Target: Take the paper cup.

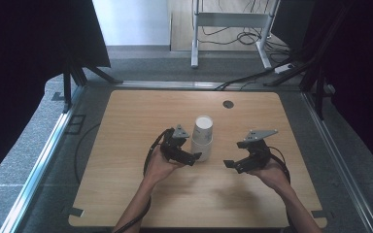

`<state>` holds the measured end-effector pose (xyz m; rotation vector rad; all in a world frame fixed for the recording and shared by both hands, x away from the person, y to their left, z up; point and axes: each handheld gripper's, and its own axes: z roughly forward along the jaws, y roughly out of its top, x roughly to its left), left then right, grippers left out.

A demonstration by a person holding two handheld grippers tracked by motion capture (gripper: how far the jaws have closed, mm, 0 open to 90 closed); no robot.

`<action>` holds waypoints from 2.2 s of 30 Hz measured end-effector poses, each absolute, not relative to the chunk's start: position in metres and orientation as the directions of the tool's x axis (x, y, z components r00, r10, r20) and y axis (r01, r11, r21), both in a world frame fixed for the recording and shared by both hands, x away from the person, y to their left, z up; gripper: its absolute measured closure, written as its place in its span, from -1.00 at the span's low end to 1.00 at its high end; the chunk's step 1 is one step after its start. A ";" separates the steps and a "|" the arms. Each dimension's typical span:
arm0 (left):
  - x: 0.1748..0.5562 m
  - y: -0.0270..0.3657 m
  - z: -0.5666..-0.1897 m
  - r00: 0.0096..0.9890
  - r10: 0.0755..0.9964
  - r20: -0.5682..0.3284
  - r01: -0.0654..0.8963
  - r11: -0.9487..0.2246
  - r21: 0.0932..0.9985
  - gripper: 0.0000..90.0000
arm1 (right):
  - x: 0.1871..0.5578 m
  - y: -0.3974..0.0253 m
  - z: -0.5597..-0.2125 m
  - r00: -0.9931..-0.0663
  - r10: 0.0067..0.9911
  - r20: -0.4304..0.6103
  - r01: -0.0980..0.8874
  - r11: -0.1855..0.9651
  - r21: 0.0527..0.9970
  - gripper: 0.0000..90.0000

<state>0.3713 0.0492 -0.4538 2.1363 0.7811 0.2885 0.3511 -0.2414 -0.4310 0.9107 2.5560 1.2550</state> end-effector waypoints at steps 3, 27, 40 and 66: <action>0.373 0.046 -0.454 0.783 0.619 -0.060 0.429 -0.469 0.772 -0.96 | 0.354 -0.240 -0.429 -0.806 0.577 0.129 0.454 0.463 0.761 -0.92; 0.388 0.032 -0.457 0.778 0.624 -0.069 0.426 -0.443 0.789 -0.88 | 0.375 -0.221 -0.415 -0.814 0.566 0.130 0.446 0.468 0.763 -0.80; 0.390 0.031 -0.462 0.786 0.611 -0.092 0.419 -0.419 0.806 -0.70 | 0.388 -0.208 -0.404 -0.826 0.548 0.136 0.441 0.476 0.761 -0.70; 0.388 0.030 -0.462 0.795 0.603 -0.064 0.394 -0.434 0.810 -0.55 | 0.411 -0.176 -0.374 -0.846 0.518 0.123 0.412 0.490 0.768 -0.68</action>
